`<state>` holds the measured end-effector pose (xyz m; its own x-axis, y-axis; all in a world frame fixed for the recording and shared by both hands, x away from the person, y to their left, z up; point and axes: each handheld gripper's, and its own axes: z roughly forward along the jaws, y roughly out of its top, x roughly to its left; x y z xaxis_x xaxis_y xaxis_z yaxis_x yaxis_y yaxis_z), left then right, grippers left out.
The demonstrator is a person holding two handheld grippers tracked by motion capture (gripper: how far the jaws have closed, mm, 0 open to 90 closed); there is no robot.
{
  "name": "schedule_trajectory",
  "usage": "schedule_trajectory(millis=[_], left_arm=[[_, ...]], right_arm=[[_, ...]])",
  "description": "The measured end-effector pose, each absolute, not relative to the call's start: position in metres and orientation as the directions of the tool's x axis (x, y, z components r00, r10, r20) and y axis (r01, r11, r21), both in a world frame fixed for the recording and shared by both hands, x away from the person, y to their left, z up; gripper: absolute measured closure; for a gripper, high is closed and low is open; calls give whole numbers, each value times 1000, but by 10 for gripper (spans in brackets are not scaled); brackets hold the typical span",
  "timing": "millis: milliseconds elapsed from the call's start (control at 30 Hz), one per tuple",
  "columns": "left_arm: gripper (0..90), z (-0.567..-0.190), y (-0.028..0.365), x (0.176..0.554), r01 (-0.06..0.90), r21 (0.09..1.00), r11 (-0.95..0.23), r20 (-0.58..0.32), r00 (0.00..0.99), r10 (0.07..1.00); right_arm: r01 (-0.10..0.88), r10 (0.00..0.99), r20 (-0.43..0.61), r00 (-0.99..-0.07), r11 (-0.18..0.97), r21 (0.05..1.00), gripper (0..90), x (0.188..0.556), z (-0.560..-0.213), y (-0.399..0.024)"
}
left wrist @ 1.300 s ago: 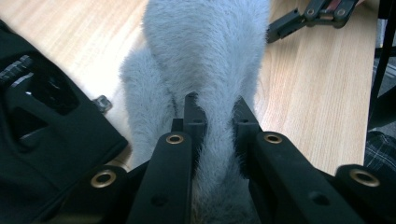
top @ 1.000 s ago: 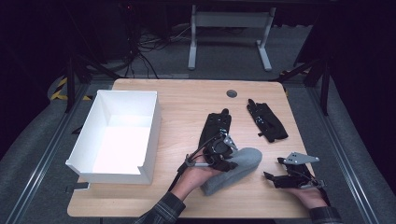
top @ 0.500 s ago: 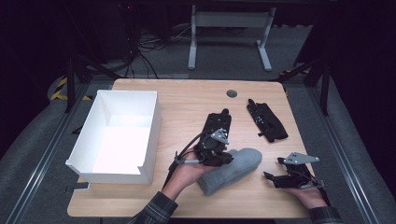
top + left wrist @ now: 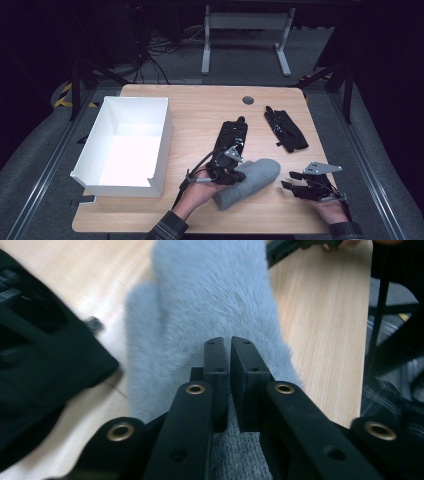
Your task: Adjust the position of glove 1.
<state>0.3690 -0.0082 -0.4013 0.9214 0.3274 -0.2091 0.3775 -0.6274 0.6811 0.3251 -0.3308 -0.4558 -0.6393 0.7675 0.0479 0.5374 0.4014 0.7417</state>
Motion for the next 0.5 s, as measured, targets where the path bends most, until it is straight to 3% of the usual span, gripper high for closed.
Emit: schedule_trajectory(millis=[33,100,300,500], left_arm=[[858,-401,-8,369,377,681,-627,-209,921,327],[864,-394,2,370,382,704,-599,-201,916,348],[889,-398,31,378,432,702,-567,-205,884,420],[895,-423,42,383,492,638,-593,-231,856,462]], right_arm=[[537,767,48,-639,401,742,548,325,-456,-331],[522,746,74,-661,387,760,685,325,-451,-325],[527,703,114,-702,405,747,897,328,-451,-310],[525,687,111,-718,430,735,900,334,-454,-299]])
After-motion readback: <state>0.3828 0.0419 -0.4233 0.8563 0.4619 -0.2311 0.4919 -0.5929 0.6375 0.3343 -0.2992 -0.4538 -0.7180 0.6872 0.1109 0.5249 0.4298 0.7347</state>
